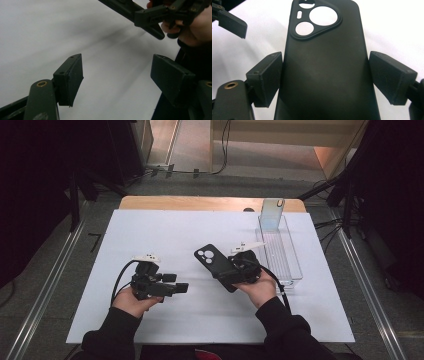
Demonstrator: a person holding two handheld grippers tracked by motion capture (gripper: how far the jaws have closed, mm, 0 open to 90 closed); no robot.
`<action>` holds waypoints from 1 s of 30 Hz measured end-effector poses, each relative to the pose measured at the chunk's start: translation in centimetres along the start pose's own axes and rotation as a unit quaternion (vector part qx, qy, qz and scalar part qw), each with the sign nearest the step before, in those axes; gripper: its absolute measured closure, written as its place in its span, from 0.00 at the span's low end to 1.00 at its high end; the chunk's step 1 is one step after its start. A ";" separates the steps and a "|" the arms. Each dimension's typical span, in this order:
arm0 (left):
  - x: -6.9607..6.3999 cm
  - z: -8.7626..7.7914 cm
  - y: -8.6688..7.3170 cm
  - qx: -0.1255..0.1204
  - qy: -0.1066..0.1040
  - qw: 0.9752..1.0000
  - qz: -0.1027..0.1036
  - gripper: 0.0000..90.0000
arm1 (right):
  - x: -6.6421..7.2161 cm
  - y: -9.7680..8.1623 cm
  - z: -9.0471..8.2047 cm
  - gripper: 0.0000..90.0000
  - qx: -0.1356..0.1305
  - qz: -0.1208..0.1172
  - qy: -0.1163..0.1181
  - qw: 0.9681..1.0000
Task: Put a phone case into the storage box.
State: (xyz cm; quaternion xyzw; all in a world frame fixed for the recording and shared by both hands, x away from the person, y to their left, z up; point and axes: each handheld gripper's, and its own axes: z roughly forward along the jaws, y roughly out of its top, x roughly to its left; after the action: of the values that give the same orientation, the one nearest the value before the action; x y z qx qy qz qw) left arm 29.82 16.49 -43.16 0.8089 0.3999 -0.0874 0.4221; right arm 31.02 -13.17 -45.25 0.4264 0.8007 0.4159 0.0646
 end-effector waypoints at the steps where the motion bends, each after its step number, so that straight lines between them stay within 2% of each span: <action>1: -0.1 0.0 0.2 0.003 0.001 1.000 0.001 0.29 | 0.1 -0.1 0.0 0.15 0.000 0.005 0.000 1.000; 5: -0.3 0.1 1.0 0.005 0.013 1.000 0.000 0.29 | 0.7 -0.7 0.3 0.15 0.001 0.007 -0.015 1.000; 11: -0.3 0.4 2.6 0.011 0.026 1.000 -0.011 0.31 | 1.2 -1.3 1.0 0.15 -0.014 0.047 -0.020 0.999; 14: -0.4 0.7 3.4 0.011 0.031 0.999 -0.011 0.31 | 1.4 -1.3 1.1 0.15 -0.016 0.049 -0.026 0.998; 18: -0.4 1.1 4.2 0.008 0.040 0.999 -0.013 0.31 | 1.6 -1.5 1.1 0.15 -0.028 0.067 -0.027 0.997; 22: 0.2 1.5 4.8 0.002 0.051 0.999 -0.015 0.31 | 1.7 -1.9 1.8 0.15 -0.036 0.082 -0.027 0.996; 28: 1.0 2.0 5.4 0.001 0.061 0.998 -0.033 0.31 | 2.2 -2.0 2.4 0.15 -0.054 0.103 -0.019 0.993; 30: 1.4 2.0 5.5 -0.001 0.055 0.997 -0.054 0.31 | 2.3 -2.1 2.5 0.15 -0.058 0.111 -0.013 0.992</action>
State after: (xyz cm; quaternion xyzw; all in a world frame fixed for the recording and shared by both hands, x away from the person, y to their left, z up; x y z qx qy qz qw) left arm 35.15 14.02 -41.70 0.7891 0.4660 -0.0647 0.3949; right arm 29.44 -10.55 -47.82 0.5139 0.7218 0.4605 0.0529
